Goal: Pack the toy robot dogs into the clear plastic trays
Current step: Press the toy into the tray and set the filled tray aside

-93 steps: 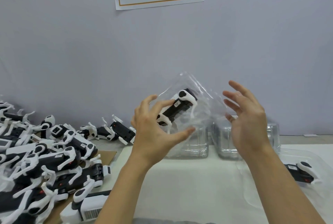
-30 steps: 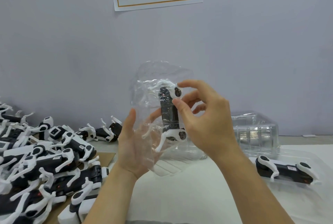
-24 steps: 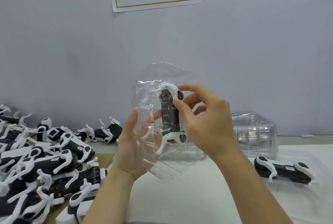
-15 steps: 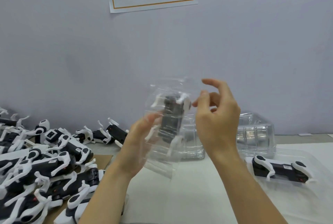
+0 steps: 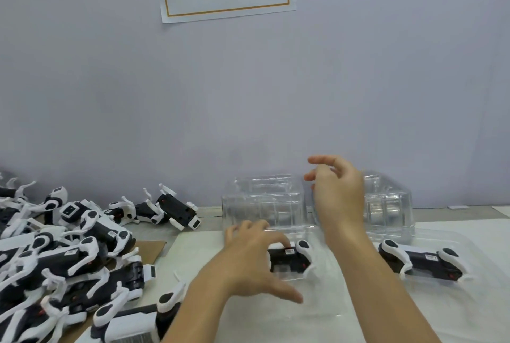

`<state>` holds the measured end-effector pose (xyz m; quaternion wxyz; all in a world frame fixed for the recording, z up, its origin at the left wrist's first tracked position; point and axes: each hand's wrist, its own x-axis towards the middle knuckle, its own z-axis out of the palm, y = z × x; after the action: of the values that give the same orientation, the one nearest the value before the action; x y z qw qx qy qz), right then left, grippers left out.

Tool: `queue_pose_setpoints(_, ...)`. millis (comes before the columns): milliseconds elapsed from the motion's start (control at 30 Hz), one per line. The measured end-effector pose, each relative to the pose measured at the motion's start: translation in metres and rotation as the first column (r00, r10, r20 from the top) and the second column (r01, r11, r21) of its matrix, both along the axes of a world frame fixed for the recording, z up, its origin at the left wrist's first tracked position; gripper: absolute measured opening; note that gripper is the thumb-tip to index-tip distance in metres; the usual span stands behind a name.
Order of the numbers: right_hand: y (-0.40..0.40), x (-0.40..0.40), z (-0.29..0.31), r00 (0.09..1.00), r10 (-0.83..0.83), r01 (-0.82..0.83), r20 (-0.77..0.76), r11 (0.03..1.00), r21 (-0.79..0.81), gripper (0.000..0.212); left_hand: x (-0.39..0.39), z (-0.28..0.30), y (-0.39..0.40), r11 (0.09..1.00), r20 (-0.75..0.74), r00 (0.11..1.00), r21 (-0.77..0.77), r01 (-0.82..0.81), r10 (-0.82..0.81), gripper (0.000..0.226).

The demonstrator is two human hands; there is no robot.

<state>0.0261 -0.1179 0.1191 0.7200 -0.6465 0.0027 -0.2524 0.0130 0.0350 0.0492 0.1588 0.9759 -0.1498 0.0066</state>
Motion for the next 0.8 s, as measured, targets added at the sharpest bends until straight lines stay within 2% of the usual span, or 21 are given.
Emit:
queue_pose_setpoints(67, 0.007, 0.000, -0.006, 0.996, 0.080, -0.083, -0.030, 0.988, -0.128, 0.030, 0.000, -0.003, -0.003, 0.992, -0.005, 0.999, -0.117, 0.041, -0.042, 0.086)
queue_pose_setpoints(133, 0.015, 0.001, -0.011, 0.993, 0.109, -0.118, -0.055, 0.968, -0.220, 0.027, 0.001, 0.005, 0.000, 0.929, 0.030, 0.998, -0.363, 0.067, -0.060, 0.064)
queue_pose_setpoints(167, 0.020, 0.000, -0.013, 0.992, 0.112, -0.124, -0.062, 0.961, -0.245, 0.026, 0.002, 0.009, 0.005, 0.856, 0.077, 0.996, -0.512, 0.070, -0.036, 0.049)
queue_pose_setpoints(233, 0.029, -0.002, -0.016, 0.990, 0.123, -0.137, -0.069, 0.957, -0.258, 0.024, 0.004, 0.019, 0.018, 0.693, 0.199, 0.956, -0.721, -0.005, 0.215, 0.028)
queue_pose_setpoints(267, 0.034, -0.004, -0.017, 0.987, 0.142, -0.157, -0.076, 0.956, -0.247, 0.024, 0.006, 0.023, 0.026, 0.620, 0.229, 0.894, -0.782, -0.066, 0.384, 0.024)
queue_pose_setpoints(333, 0.046, -0.009, -0.018, 0.966, 0.237, -0.254, -0.107, 0.949, -0.188, 0.027, 0.009, 0.025, 0.044, 0.418, 0.176, 0.761, -0.899, -0.135, 0.624, 0.027)
queue_pose_setpoints(367, 0.052, -0.012, -0.020, 0.944, 0.306, -0.322, -0.125, 0.935, -0.148, 0.029, 0.011, 0.025, 0.052, 0.313, 0.121, 0.718, -0.940, -0.140, 0.685, 0.031)
queue_pose_setpoints(400, 0.060, -0.014, -0.023, 0.915, 0.376, -0.393, -0.148, 0.912, -0.117, 0.031, 0.012, 0.026, 0.060, 0.246, 0.085, 0.684, -0.959, -0.140, 0.724, 0.033)
queue_pose_setpoints(500, 0.083, -0.022, -0.035, 0.790, 0.561, -0.600, -0.248, 0.790, -0.122, 0.032, 0.013, 0.026, 0.070, 0.209, 0.067, 0.640, -0.967, -0.148, 0.765, 0.032)
queue_pose_setpoints(600, 0.095, -0.031, -0.047, 0.659, 0.659, -0.742, -0.363, 0.648, -0.169, 0.038, 0.014, 0.026, 0.067, 0.224, 0.067, 0.673, -0.963, -0.150, 0.736, 0.031)
queue_pose_setpoints(667, 0.095, -0.034, -0.050, 0.634, 0.650, -0.768, -0.419, 0.595, -0.238, 0.044, 0.015, 0.025, 0.063, 0.269, 0.076, 0.705, -0.949, -0.167, 0.705, 0.031)
queue_pose_setpoints(800, 0.086, -0.030, -0.047, 0.669, 0.584, -0.740, -0.459, 0.580, -0.340, 0.045, 0.016, 0.024, 0.060, 0.297, 0.079, 0.731, -0.939, -0.174, 0.678, 0.030)
